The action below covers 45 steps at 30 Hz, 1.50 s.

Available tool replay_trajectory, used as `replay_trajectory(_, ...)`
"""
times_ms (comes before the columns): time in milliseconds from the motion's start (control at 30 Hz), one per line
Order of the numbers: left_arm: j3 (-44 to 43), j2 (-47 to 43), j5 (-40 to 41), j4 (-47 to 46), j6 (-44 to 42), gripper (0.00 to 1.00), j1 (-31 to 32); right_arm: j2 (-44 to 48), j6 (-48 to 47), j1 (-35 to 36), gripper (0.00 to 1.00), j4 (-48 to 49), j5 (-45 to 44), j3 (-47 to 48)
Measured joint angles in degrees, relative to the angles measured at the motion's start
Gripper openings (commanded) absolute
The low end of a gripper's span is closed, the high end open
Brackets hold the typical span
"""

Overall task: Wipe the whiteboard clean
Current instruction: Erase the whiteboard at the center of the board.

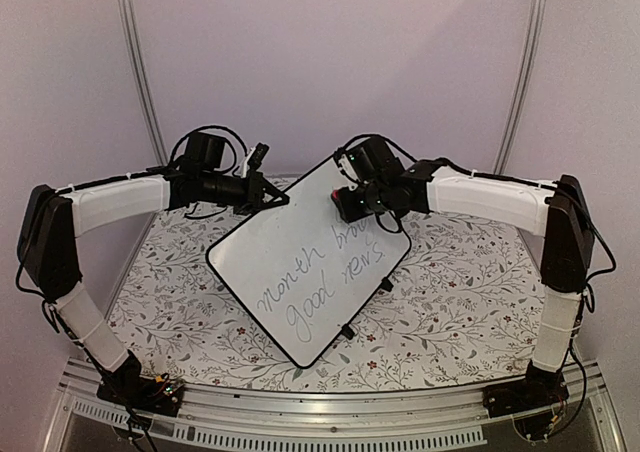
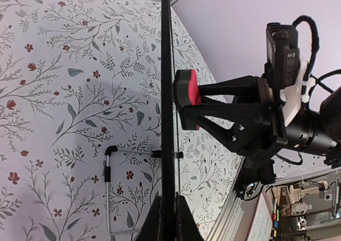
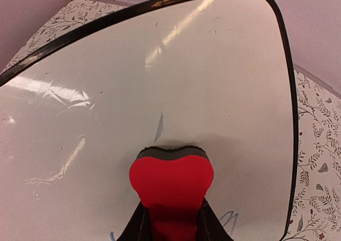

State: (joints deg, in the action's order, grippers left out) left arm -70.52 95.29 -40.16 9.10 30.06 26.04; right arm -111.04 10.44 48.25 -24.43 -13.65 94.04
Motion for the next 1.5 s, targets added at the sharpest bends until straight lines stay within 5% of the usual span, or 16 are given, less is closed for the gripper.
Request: replay_trajectory(1500, 0.0, 0.0, -0.6, -0.3, -0.3, 0.0, 0.1, -1.7, -2.4, -1.1, 0.0, -2.5, -4.0, 5.2)
